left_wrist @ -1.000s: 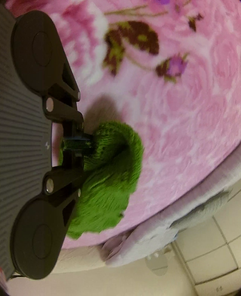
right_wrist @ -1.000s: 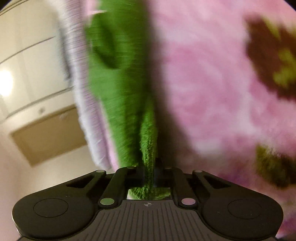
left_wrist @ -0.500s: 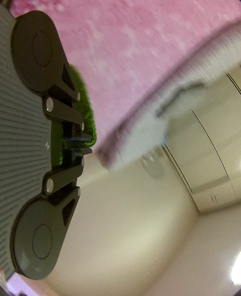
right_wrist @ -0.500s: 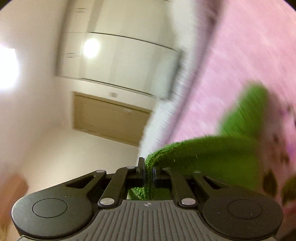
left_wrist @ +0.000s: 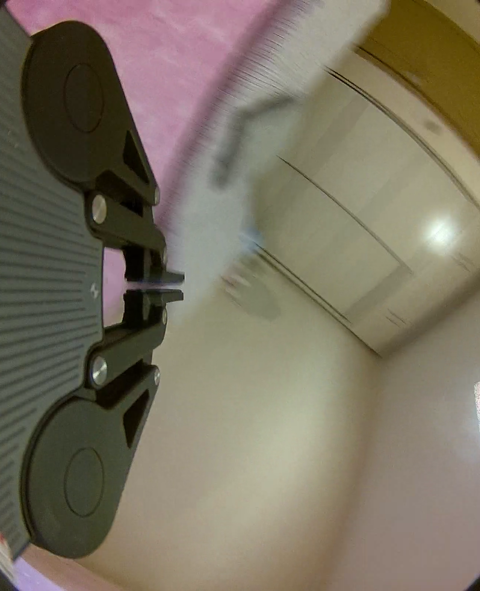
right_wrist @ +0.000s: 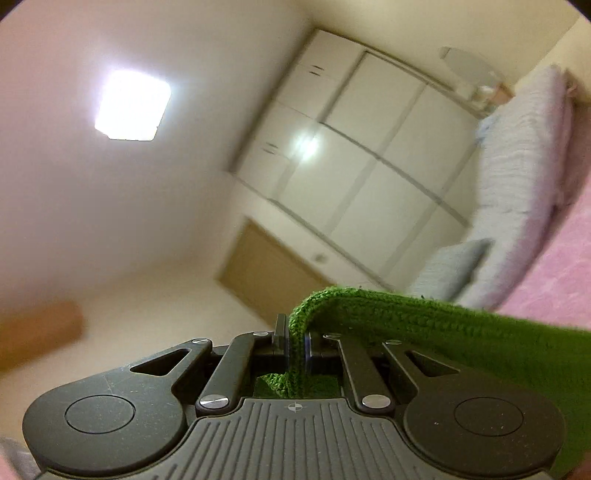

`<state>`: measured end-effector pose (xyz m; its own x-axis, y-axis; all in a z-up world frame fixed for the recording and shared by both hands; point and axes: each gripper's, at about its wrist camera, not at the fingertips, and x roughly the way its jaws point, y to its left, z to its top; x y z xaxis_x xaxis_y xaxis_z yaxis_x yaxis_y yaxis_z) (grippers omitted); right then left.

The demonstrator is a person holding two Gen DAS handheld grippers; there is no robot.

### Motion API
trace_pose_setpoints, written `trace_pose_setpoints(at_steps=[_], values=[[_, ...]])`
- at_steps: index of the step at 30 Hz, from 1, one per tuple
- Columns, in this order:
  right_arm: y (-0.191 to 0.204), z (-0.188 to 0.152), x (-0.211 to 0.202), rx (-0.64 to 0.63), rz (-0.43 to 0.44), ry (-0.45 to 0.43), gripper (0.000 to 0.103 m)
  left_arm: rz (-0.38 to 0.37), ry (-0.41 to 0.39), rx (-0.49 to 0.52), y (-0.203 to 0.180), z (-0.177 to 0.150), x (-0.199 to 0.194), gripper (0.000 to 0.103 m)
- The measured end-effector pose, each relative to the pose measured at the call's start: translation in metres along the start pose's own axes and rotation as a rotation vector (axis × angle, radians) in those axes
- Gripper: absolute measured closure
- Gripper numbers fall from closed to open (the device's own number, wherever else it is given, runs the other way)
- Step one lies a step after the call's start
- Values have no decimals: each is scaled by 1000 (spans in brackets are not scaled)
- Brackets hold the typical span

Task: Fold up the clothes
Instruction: 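Hold the sweater up with both grippers and shake it out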

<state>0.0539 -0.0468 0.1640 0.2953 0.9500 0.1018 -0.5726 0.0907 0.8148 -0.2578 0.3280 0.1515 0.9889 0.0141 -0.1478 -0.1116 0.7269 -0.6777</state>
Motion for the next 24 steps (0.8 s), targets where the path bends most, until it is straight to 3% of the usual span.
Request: trace_pose_setpoints(at_steps=[4,9,13,18,24], values=[[-80,-18,62,130,-204,130,96,136,201,-117,61,-73,40,90],[-171,-49,83,224,-424,219,96,181,353,-270,114,-157,63,80],[-205,-52,62,277,-434,215,96,164,410,-395,145,-198,94,72],[-230,-41,35,327,-431,185,96,171,485,-395,168,-225,153,72],[-256,-23,23,393,-474,177,96,171,535,-450,188,-245,185,69]])
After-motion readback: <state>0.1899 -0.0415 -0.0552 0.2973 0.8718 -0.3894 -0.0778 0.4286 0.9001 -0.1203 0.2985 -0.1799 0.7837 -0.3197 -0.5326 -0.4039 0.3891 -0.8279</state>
